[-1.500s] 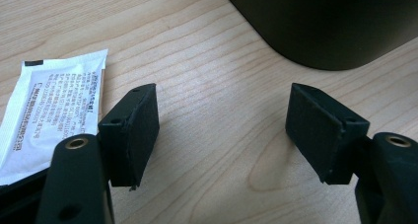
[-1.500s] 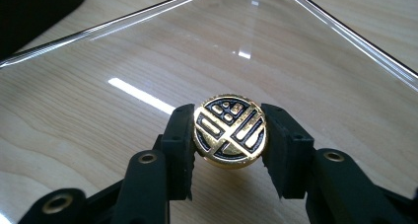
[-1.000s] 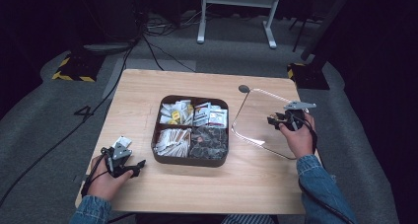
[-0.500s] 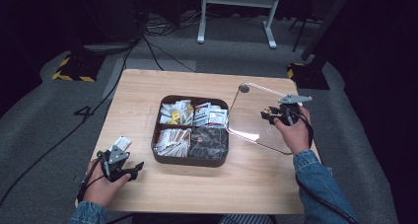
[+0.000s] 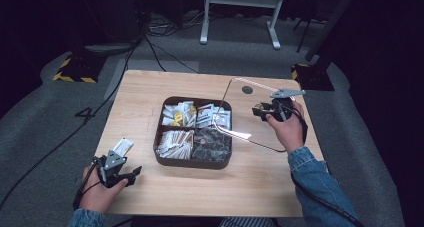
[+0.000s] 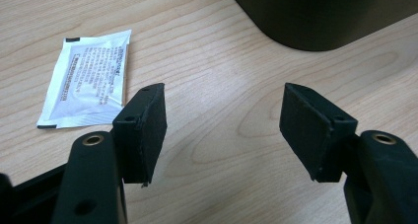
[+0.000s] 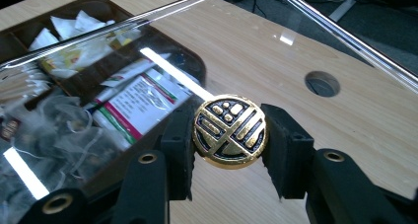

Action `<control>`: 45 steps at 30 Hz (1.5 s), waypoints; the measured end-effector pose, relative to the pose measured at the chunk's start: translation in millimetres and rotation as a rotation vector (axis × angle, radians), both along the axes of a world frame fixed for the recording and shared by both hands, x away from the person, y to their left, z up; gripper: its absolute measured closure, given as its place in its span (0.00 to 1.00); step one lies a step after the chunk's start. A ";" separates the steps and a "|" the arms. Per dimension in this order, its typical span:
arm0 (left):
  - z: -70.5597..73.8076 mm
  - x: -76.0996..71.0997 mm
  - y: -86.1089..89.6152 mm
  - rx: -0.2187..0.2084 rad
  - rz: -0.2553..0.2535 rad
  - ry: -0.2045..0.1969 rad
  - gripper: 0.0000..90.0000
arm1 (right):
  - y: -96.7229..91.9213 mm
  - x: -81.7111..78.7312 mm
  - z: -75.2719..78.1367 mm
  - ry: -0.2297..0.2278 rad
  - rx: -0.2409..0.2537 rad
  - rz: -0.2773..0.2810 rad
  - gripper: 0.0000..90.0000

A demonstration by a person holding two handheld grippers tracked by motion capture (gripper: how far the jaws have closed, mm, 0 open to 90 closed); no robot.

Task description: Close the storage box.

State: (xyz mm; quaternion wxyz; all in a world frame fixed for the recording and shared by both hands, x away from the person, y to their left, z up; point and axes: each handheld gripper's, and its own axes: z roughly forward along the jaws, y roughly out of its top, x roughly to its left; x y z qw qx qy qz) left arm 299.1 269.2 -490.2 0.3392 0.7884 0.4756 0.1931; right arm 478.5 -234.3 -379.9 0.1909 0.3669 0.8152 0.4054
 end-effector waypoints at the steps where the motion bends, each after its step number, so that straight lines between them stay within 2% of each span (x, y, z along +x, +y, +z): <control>1: 0.0 0.1 0.2 -0.001 -0.001 0.002 0.39 | 4.1 -0.4 0.8 0.002 0.001 0.006 0.66; 12: -0.2 5.0 -3.0 0.007 -0.015 0.006 0.39 | 48.2 -2.2 4.8 0.011 0.006 0.070 0.66; 16: -0.3 6.0 -4.0 0.004 -0.017 0.004 0.39 | 71.5 -3.7 5.4 0.008 0.001 0.110 0.66; 17: -0.3 6.3 -4.1 0.005 -0.018 0.003 0.39 | 71.5 -3.7 5.4 0.008 0.001 0.110 0.66; 18: -0.3 6.5 -4.2 0.004 -0.019 0.003 0.39 | 81.1 -4.4 5.0 0.011 0.005 0.125 0.66; 19: -0.1 6.7 -4.4 0.002 -0.019 0.003 0.39 | 81.1 -4.4 5.0 0.011 0.005 0.125 0.66; 20: 0.6 7.4 -4.4 0.005 -0.020 0.004 0.39 | 90.4 -4.8 4.1 0.012 0.005 0.142 0.66; 21: 0.6 7.4 -4.4 0.005 -0.020 0.004 0.39 | 90.4 -4.8 4.1 0.012 0.005 0.142 0.66; 22: 0.7 8.5 -5.3 0.005 -0.023 0.002 0.39 | 99.8 -5.3 2.6 0.012 0.004 0.152 0.66; 23: 0.7 8.5 -5.3 0.005 -0.023 0.002 0.39 | 99.8 -5.3 2.6 0.012 0.004 0.152 0.66; 24: 1.0 9.6 -6.8 0.005 -0.028 0.003 0.39 | 108.5 -5.3 0.4 0.010 0.003 0.168 0.66; 25: 1.0 9.6 -6.8 0.005 -0.028 0.003 0.39 | 108.5 -5.3 0.4 0.010 0.003 0.168 0.66; 28: 1.3 11.8 -8.6 0.010 -0.036 0.002 0.39 | 124.2 -5.0 -4.4 0.016 -0.005 0.185 0.66; 35: 1.2 15.1 -10.6 0.006 -0.042 0.001 0.39 | 145.3 -4.9 -13.1 0.028 0.006 0.207 0.66; 45: 1.4 19.3 -16.6 0.007 -0.061 0.003 0.39 | 165.9 -7.8 -26.3 0.038 0.012 0.233 0.66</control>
